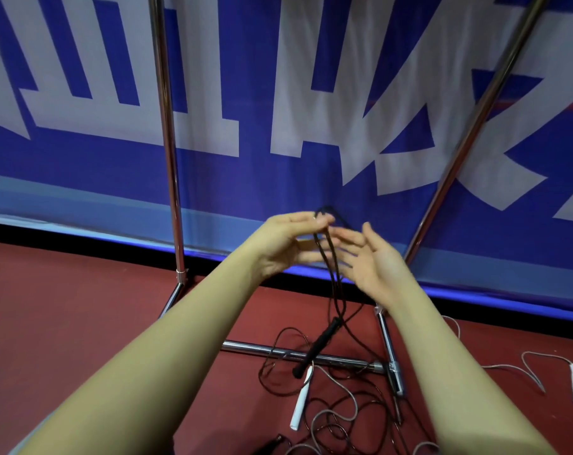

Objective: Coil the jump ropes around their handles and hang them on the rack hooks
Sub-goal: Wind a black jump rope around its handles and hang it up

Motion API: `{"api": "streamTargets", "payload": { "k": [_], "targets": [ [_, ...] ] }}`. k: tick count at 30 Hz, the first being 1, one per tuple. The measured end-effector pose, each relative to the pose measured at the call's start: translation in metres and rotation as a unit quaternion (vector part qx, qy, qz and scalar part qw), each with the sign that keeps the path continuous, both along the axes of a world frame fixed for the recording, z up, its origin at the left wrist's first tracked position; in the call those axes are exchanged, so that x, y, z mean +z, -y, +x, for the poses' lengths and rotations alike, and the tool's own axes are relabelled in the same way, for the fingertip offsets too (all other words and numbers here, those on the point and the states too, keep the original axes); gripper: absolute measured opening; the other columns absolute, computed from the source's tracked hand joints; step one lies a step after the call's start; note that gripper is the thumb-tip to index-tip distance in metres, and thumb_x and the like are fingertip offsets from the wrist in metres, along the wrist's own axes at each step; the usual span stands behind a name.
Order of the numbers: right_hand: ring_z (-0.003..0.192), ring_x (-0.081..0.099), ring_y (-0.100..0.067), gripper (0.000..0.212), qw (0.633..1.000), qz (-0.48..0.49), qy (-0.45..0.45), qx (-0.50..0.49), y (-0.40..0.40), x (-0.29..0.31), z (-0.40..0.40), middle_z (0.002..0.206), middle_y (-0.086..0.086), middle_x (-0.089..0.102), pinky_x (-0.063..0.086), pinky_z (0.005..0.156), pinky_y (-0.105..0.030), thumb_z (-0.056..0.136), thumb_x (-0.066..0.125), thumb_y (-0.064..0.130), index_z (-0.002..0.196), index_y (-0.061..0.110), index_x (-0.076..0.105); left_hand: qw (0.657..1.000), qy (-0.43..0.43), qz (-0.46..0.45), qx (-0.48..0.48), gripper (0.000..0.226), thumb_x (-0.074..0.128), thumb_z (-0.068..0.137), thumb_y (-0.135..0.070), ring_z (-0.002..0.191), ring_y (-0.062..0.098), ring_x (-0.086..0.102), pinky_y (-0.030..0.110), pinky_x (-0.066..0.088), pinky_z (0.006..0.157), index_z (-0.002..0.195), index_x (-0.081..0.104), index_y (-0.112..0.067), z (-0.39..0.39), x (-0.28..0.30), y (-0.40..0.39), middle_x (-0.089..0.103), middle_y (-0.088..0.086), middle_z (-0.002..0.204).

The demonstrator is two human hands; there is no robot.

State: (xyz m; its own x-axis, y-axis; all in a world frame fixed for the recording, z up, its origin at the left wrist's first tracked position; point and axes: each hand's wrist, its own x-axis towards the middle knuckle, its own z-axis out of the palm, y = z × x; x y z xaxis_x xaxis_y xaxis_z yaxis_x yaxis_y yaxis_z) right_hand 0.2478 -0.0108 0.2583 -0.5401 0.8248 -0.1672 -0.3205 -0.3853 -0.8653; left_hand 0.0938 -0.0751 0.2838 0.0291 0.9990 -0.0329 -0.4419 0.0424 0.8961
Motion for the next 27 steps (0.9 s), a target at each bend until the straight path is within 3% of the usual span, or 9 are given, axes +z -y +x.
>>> {"api": "streamTargets", "payload": {
  "k": [3,7,9,12,15,18,22,25,27],
  "targets": [
    [0.092,0.069,-0.021,0.055,0.985,0.06,0.131,0.096,0.007,-0.007,-0.003,0.1,-0.008,0.073,0.051,0.088,-0.037,0.102,0.024,0.046,0.104,0.01,0.066,0.994,0.072,0.009,0.078,0.011,0.054,0.094,-0.006,0.069,0.02,0.072,0.034,0.061,0.068,0.091,0.065,-0.006,-0.006,0.008,-0.003,0.069,0.003,0.071],
    [0.093,0.069,-0.018,0.041,0.954,0.135,0.21,0.168,0.014,-0.008,-0.005,0.098,-0.005,0.074,0.046,0.088,-0.032,0.102,0.032,0.038,0.104,0.014,0.066,0.976,0.143,0.018,0.165,0.01,0.055,0.095,-0.006,0.066,0.02,0.072,0.034,0.061,0.063,0.089,0.063,-0.005,-0.012,0.01,-0.007,0.066,0.006,0.076],
    [0.087,0.07,-0.019,0.024,0.942,0.182,0.226,0.167,0.016,-0.009,-0.006,0.092,-0.005,0.074,0.046,0.085,-0.032,0.101,0.042,0.023,0.103,0.015,0.065,0.965,0.17,0.021,0.198,0.008,0.058,0.094,-0.007,0.068,0.021,0.072,0.036,0.061,0.066,0.088,0.063,-0.005,-0.015,0.008,-0.009,0.065,0.006,0.075],
    [0.075,0.067,-0.019,0.021,0.935,0.225,0.235,0.143,0.017,-0.006,-0.009,0.077,-0.002,0.069,0.047,0.079,-0.031,0.101,0.042,0.015,0.1,0.013,0.063,0.953,0.205,0.019,0.223,0.008,0.059,0.094,-0.008,0.067,0.019,0.072,0.034,0.061,0.065,0.087,0.062,-0.005,-0.019,0.004,-0.012,0.066,0.005,0.071],
    [0.057,0.052,-0.012,0.024,0.962,0.211,0.143,0.099,0.017,-0.001,-0.013,0.062,0.0,0.057,0.046,0.071,-0.028,0.102,0.037,0.009,0.1,0.008,0.061,0.957,0.184,0.01,0.226,0.015,0.059,0.095,-0.02,0.067,0.017,0.071,0.029,0.06,0.062,0.087,0.062,-0.009,-0.022,0.0,-0.012,0.066,0.004,0.074],
    [0.052,0.038,-0.009,0.025,0.981,0.18,0.043,0.059,0.017,0.007,-0.015,0.057,0.004,0.045,0.043,0.061,-0.023,0.102,0.034,0.009,0.102,0.007,0.059,0.976,0.116,-0.032,0.184,0.032,0.047,0.099,-0.039,0.071,0.02,0.071,0.031,0.059,0.066,0.093,0.062,-0.012,-0.022,-0.007,-0.011,0.07,0.007,0.083],
    [0.047,0.032,-0.007,0.024,0.99,0.111,-0.083,-0.001,0.017,0.02,-0.012,0.056,0.005,0.035,0.042,0.056,-0.022,0.102,0.033,0.014,0.101,0.007,0.056,0.986,-0.095,-0.137,0.007,0.054,0.026,0.101,-0.051,0.074,0.024,0.067,0.031,0.048,0.073,0.096,0.061,-0.011,-0.015,-0.02,-0.009,0.071,0.008,0.08],
    [0.048,0.031,-0.007,0.023,0.985,0.094,-0.138,-0.052,0.014,0.025,-0.009,0.055,0.005,0.033,0.041,0.055,-0.021,0.102,0.033,0.016,0.097,0.009,0.055,0.965,-0.156,-0.146,-0.153,0.057,0.029,0.096,-0.058,0.083,0.028,0.068,0.032,0.049,0.076,0.101,0.058,-0.009,-0.008,-0.023,-0.002,0.071,0.014,0.092],
    [0.049,0.031,-0.007,0.023,0.982,0.102,-0.141,-0.078,0.012,0.025,-0.005,0.056,0.005,0.034,0.038,0.057,-0.021,0.102,0.033,0.016,0.097,0.01,0.055,0.954,-0.194,-0.115,-0.198,0.048,0.044,0.088,-0.053,0.086,0.025,0.07,0.031,0.053,0.079,0.104,0.058,-0.01,-0.002,-0.022,0.003,0.071,0.013,0.099]
  ]
}}
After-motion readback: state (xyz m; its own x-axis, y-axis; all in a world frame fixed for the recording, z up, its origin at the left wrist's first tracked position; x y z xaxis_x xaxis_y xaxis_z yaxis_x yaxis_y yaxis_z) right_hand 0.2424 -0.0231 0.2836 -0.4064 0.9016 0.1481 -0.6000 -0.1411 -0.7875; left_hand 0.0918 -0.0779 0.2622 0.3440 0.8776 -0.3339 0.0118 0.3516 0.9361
